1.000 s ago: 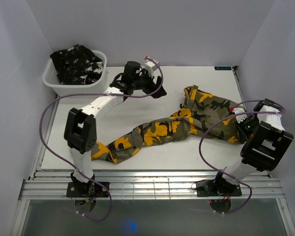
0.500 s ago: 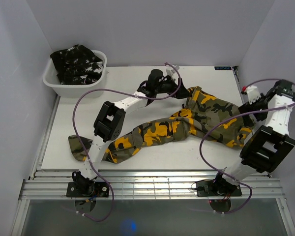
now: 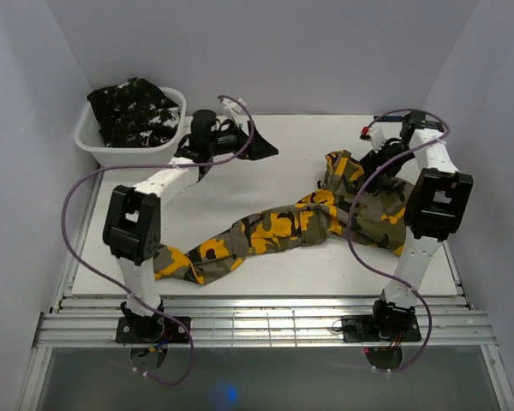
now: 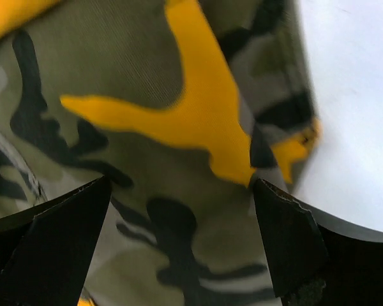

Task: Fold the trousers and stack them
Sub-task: Flatten the trousers out

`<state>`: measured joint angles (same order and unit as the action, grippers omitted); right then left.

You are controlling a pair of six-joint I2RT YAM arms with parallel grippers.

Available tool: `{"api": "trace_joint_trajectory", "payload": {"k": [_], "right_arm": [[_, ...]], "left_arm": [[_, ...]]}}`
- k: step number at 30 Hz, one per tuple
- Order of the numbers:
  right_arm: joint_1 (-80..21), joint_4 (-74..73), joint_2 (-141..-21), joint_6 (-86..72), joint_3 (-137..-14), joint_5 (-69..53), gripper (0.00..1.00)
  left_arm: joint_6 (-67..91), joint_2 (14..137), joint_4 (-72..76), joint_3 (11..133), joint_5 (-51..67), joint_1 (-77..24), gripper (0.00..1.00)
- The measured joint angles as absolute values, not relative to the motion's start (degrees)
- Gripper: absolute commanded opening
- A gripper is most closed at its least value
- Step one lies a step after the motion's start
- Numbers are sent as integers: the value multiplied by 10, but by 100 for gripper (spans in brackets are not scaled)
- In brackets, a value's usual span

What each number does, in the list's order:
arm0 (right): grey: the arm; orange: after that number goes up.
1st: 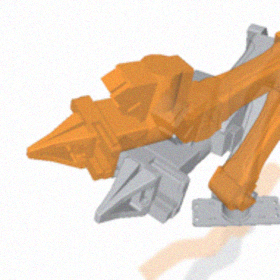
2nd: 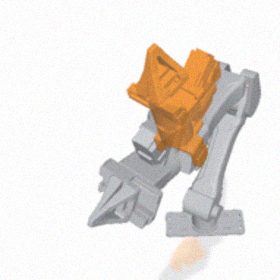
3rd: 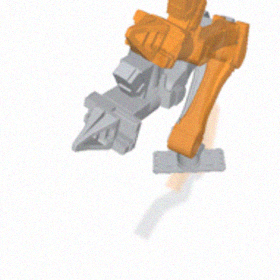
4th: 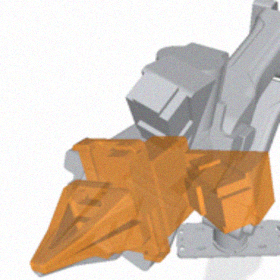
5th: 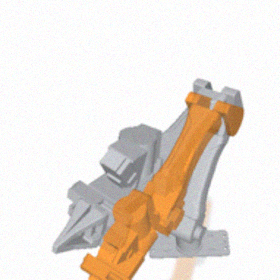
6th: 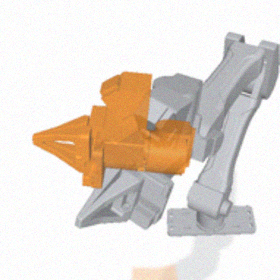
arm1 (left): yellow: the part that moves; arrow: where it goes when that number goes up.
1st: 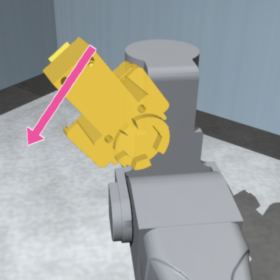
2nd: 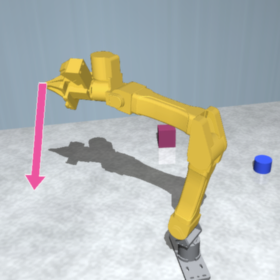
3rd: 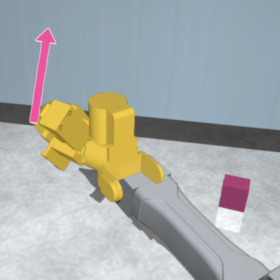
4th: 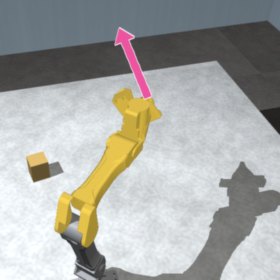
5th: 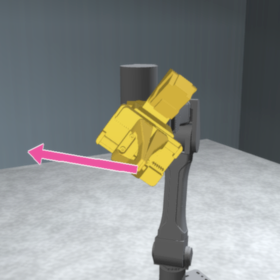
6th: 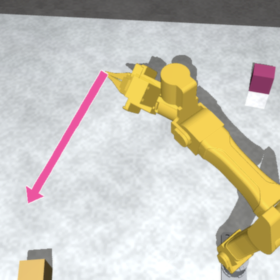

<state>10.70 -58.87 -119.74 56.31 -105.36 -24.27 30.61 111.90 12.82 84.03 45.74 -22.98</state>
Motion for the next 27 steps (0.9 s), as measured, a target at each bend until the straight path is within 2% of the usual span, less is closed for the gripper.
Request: {"api": "trace_joint_trajectory", "payload": {"k": [2, 3, 5, 7, 8, 12, 15, 19, 21, 25, 27], "right_arm": [[86, -587, -1223, 561, -1049, -244, 93], [79, -581, -1227, 560, -1043, -243, 80], [68, -578, -1228, 562, -1035, -241, 63], [63, -573, -1227, 563, -1035, -241, 12], [62, -569, -1227, 561, -1036, -241, 8], [52, -563, -1196, 544, -1031, -242, 8], [25, -520, -1096, 531, -958, -231, 8], [-81, -429, -869, 518, -758, -180, 8], [-166, -354, -734, 520, -616, -142, 8], [-298, -316, -534, 543, -362, -69, 8], [-329, -323, -477, 558, -277, -34, 28]], "left_arm": [[293, 1062, 114, 818, 458, -204, 98], [286, 1035, 106, 810, 457, -195, 98], [272, 986, 93, 791, 457, -185, 98], [260, 948, 80, 774, 456, -184, 98], [253, 927, 71, 762, 454, -184, 98], [233, 883, 31, 737, 440, -179, 96], [225, 868, -1, 731, 421, -156, 95], [201, 857, -38, 728, 387, -126, 90], [181, 851, -60, 728, 377, -121, 89], [135, 843, -102, 727, 372, -126, 86], [112, 842, -117, 724, 371, -131, 86]]}}
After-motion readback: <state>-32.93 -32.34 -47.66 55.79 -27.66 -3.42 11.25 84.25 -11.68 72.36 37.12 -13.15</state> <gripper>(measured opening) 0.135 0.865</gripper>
